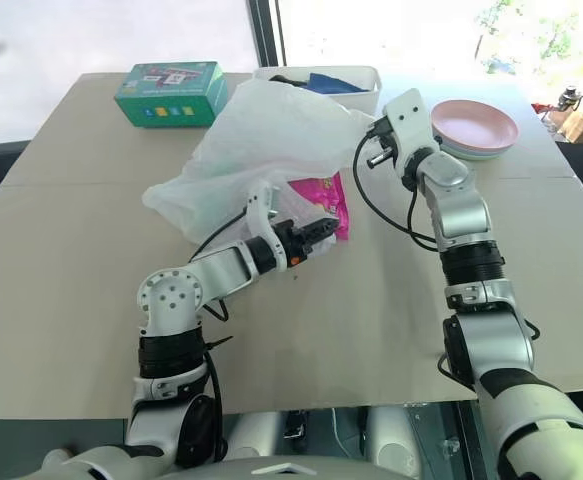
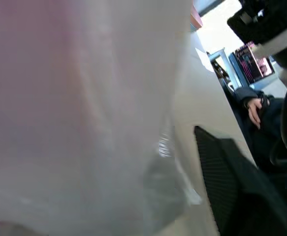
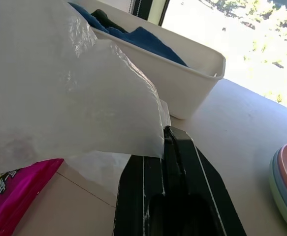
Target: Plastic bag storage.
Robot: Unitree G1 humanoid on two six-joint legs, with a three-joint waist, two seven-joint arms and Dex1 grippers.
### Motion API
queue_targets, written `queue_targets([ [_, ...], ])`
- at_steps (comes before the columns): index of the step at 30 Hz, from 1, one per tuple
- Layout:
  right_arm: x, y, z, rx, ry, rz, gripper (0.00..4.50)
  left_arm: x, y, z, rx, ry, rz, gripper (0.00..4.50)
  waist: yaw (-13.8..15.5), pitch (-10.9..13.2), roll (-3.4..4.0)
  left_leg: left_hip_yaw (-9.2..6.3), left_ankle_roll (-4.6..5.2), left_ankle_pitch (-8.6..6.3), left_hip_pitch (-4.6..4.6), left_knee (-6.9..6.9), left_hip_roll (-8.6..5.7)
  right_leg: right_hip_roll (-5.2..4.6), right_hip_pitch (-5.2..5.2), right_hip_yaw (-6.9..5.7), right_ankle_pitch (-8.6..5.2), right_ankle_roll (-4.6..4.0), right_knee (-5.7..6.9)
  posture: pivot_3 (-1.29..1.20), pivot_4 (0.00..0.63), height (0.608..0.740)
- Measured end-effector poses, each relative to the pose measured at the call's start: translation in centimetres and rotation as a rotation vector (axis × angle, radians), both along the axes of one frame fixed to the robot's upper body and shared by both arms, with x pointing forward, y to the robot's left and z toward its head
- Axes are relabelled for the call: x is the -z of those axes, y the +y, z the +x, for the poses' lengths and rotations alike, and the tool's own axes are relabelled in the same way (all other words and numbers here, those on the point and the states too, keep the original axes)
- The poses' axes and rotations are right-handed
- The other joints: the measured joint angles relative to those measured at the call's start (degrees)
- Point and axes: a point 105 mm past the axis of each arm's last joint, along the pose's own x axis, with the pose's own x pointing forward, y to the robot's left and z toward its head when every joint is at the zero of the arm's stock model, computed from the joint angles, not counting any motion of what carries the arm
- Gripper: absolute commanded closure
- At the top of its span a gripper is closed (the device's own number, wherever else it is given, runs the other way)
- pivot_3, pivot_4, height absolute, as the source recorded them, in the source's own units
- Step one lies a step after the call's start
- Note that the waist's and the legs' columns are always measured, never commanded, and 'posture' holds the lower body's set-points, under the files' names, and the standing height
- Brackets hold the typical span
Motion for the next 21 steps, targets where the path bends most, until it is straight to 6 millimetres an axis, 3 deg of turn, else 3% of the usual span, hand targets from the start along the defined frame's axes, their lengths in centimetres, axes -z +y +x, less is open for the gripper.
queue_targets([
  [1,-0.1,0.1,0.1,-0.007,0.012,0.028,4.5,-0.8,0.3,0.1,-0.012,-0.021,-0.066,4.1,0.02,0.0,0.0,0.01,0.0,0.0,-0.01,0.0,-0.01,-0.02,0.0,-0.05,0.0,0.0,0.0,0.0,0.15,0.74],
  [2,-0.2,0.2,0.1,-0.011,0.017,0.043,4.5,-1.2,0.4,0.0,-0.012,-0.036,-0.097,4.1,-0.01,0.0,-0.01,0.0,0.0,0.0,-0.02,0.0,0.01,-0.03,0.0,-0.05,0.0,0.0,-0.01,0.0,0.15,0.74],
  [4,-1.0,0.7,0.0,-0.056,0.061,0.146,4.5,-4.3,1.6,-0.8,-0.01,-0.127,-0.286,4.3,0.0,0.01,-0.01,-0.03,0.0,0.0,-0.03,0.0,0.03,-0.06,-0.01,-0.07,0.0,0.0,-0.02,0.0,0.15,0.74],
  [6,-1.7,1.1,-0.3,-0.122,0.136,0.252,4.5,-7.7,4.0,-1.4,-0.024,-0.218,-0.463,4.3,0.01,0.01,-0.01,-0.09,-0.01,0.0,-0.03,0.01,0.13,-0.21,0.01,0.04,0.0,-0.01,-0.03,0.0,0.15,0.74],
  [9,-2.7,1.9,-1.4,-0.278,0.306,0.448,4.5,-14.5,9.7,-2.2,-0.1,-0.392,-0.698,4.3,0.08,0.03,-0.01,-0.17,-0.01,0.0,-0.05,0.04,0.15,-0.19,0.03,-0.01,0.02,-0.05,-0.03,0.0,0.15,0.74],
  [11,-3.8,2.3,-1.9,-0.345,0.355,0.523,4.5,-17.6,12.3,-2.7,-0.146,-0.467,-0.779,4.3,0.15,0.03,0.0,-0.18,0.01,-0.01,-0.09,0.04,0.03,-0.24,0.03,-0.02,0.03,-0.05,-0.04,0.0,0.15,0.74],
  [14,-7.4,2.9,-2.7,-0.445,0.359,0.594,4.5,-20.6,14.6,-3.0,-0.18,-0.526,-0.85,4.3,0.44,0.05,-0.03,-0.18,0.14,-0.08,-0.18,0.06,-0.09,-0.14,0.04,-0.18,0.04,-0.03,-0.13,0.0,0.15,0.74],
  [16,-11.0,3.7,-3.3,-0.528,0.352,0.668,4.5,-22.7,16.1,-2.2,-0.219,-0.546,-0.856,4.3,0.62,0.09,-0.09,-0.25,0.14,-0.07,-0.29,0.09,-0.1,-0.07,-0.01,-0.35,0.04,-0.03,-0.18,0.0,0.15,0.74],
  [18,-15.0,3.3,-3.8,-0.576,0.31,0.744,4.5,-25.2,17.2,-2.0,-0.237,-0.598,-0.832,4.3,0.96,0.09,-0.09,-0.33,0.15,-0.08,-0.37,0.03,-0.1,-0.01,-0.02,-0.46,0.04,-0.02,-0.37,0.0,0.15,0.74],
  [21,-18.5,2.4,-4.4,-0.594,0.276,0.811,4.5,-27.2,18.1,-1.2,-0.261,-0.629,-0.805,4.3,1.62,0.09,-0.09,-0.31,0.18,-0.1,-0.44,-0.15,-0.1,0.04,-0.01,-0.52,0.04,-0.02,-0.73,0.0,0.15,0.74],
])
